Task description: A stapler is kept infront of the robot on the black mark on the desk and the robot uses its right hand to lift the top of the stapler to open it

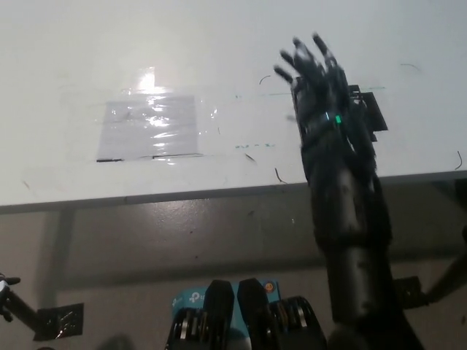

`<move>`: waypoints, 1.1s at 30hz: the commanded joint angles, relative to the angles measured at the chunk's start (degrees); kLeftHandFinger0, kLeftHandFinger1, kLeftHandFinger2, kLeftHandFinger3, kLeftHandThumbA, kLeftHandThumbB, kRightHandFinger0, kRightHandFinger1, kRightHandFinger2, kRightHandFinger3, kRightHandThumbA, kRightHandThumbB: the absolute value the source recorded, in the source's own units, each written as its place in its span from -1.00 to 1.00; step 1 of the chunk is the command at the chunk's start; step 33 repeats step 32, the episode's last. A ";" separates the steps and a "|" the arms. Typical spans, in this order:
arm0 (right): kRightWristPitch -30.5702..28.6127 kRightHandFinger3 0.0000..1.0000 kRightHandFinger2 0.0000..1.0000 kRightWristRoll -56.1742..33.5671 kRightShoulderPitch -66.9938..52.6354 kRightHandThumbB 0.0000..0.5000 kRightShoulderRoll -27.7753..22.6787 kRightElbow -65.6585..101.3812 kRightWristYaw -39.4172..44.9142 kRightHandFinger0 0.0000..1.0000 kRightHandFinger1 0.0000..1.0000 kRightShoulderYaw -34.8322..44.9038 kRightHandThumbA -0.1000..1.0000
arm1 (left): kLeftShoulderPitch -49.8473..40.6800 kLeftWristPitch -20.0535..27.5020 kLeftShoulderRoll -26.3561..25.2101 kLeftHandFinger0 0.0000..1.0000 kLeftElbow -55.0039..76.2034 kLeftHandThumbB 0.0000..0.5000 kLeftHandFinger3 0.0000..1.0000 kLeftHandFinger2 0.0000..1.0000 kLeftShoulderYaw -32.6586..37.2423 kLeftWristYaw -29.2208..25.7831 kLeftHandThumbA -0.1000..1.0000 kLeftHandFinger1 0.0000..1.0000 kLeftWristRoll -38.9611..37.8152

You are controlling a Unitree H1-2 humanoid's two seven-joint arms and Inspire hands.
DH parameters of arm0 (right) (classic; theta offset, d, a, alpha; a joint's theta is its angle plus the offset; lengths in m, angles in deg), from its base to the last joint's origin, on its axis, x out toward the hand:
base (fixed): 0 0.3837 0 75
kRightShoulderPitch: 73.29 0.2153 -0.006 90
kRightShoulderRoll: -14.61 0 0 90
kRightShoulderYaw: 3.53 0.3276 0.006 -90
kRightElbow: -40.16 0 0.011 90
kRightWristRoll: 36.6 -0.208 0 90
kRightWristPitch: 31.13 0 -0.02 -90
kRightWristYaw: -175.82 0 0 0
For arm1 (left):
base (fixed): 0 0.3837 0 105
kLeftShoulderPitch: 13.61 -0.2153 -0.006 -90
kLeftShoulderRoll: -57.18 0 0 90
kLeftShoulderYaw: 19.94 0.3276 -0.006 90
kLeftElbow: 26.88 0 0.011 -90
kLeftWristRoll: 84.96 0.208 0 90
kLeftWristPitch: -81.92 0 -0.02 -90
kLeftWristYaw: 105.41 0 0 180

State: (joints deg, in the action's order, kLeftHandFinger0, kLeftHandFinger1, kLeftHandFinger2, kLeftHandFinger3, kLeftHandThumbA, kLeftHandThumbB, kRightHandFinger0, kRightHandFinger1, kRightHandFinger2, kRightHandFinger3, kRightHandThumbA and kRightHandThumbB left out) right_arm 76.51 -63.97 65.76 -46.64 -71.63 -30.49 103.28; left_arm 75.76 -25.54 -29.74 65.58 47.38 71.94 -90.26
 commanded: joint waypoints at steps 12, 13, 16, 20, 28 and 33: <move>9.29 0.90 0.35 -21.08 -19.69 -1.00 -16.02 37.75 -8.32 0.04 0.06 -22.58 -0.06 | 0.35 0.97 -1.66 -0.58 1.61 -1.00 0.46 -0.05 -1.40 -1.15 -0.47 -0.51 -0.54; 9.29 0.90 0.34 -21.65 -19.67 -1.00 -16.40 37.93 -8.82 0.04 0.06 -22.97 -0.07 | 0.35 0.97 -1.66 -0.58 1.60 -1.00 0.46 -0.05 -1.41 -1.15 -0.47 -0.51 -0.55; 9.29 0.84 0.29 -19.19 -22.62 -1.00 -19.73 41.64 -6.26 0.06 0.04 -21.57 -0.17 | 0.32 0.48 -1.71 -0.64 1.98 -1.00 0.43 -0.09 -1.38 -1.36 -0.47 -0.54 -0.33; 7.87 0.68 0.12 -5.80 -26.44 -1.00 -24.85 41.18 0.61 -0.15 -0.11 -20.28 -0.24 | 0.37 0.47 -1.76 -0.57 1.90 -1.00 0.45 -0.10 -1.38 -1.45 -0.45 -0.53 -0.22; -6.38 0.47 -0.06 12.45 -32.31 -0.97 -30.24 28.57 1.83 -0.37 -0.30 -22.17 -0.28 | 0.88 0.52 -2.78 -0.62 1.29 -1.00 0.43 -0.10 -1.48 -1.20 -0.45 -0.54 0.05; -10.35 0.41 -0.08 16.55 -32.50 -0.92 -30.65 24.00 1.74 -0.40 -0.33 -23.25 -0.23 | 0.99 0.44 -2.89 -0.63 1.40 -1.00 0.44 -0.13 -1.60 -1.11 -0.45 -0.55 -0.15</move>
